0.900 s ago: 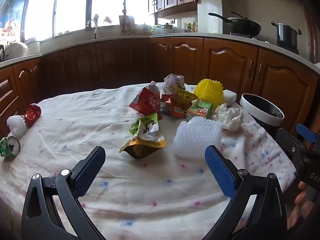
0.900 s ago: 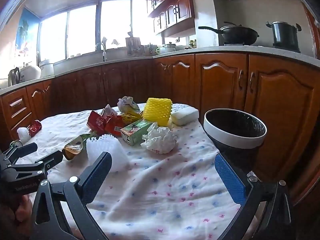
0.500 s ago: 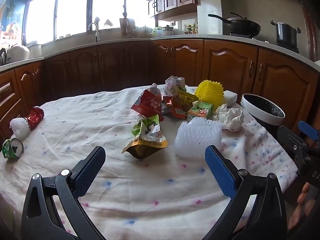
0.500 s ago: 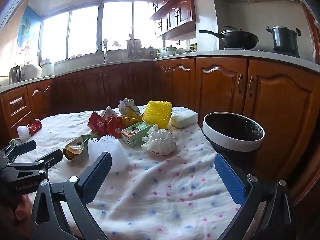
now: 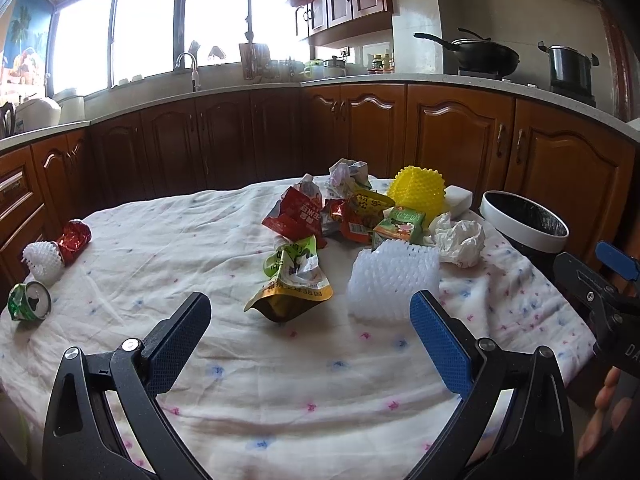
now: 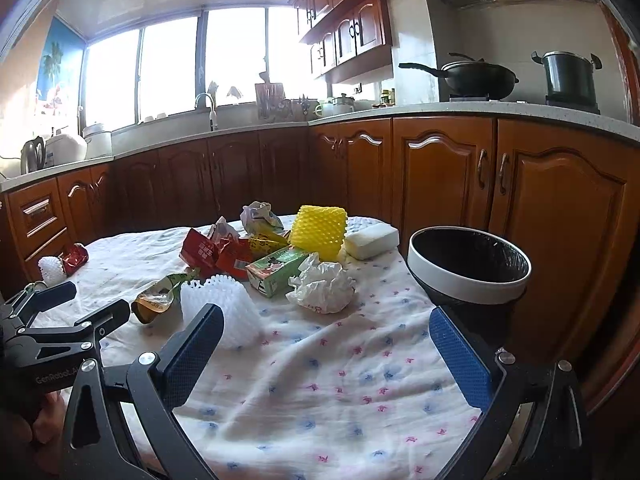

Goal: Collect trash

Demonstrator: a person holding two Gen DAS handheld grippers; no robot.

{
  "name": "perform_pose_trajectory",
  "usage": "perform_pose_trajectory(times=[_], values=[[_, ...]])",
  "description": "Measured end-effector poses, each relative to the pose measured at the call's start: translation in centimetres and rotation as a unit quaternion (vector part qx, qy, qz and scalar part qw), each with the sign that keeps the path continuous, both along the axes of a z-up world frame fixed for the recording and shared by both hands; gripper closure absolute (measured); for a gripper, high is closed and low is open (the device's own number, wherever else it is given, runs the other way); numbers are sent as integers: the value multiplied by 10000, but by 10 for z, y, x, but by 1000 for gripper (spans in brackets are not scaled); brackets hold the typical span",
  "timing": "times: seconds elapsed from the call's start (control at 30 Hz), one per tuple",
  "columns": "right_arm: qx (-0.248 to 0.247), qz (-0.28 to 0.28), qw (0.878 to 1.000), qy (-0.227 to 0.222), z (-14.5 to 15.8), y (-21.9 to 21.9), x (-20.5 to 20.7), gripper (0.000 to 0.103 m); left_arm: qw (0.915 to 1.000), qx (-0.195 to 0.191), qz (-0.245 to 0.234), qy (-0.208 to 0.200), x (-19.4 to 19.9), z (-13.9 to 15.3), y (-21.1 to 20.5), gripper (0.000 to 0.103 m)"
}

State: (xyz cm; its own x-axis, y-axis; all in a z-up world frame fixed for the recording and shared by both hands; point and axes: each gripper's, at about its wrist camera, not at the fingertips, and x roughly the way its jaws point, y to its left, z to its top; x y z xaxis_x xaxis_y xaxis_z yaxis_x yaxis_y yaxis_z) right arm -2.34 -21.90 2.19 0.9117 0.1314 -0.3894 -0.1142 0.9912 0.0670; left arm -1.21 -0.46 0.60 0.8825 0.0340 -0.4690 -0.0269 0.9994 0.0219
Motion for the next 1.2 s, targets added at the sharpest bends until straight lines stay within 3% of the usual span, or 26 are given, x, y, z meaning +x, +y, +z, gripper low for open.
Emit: perform_pose_trajectory(times=[1.2], values=[[225,123,9996,110,-2,-6,5,0,10000,7,-84,44,6,1,-4,1]])
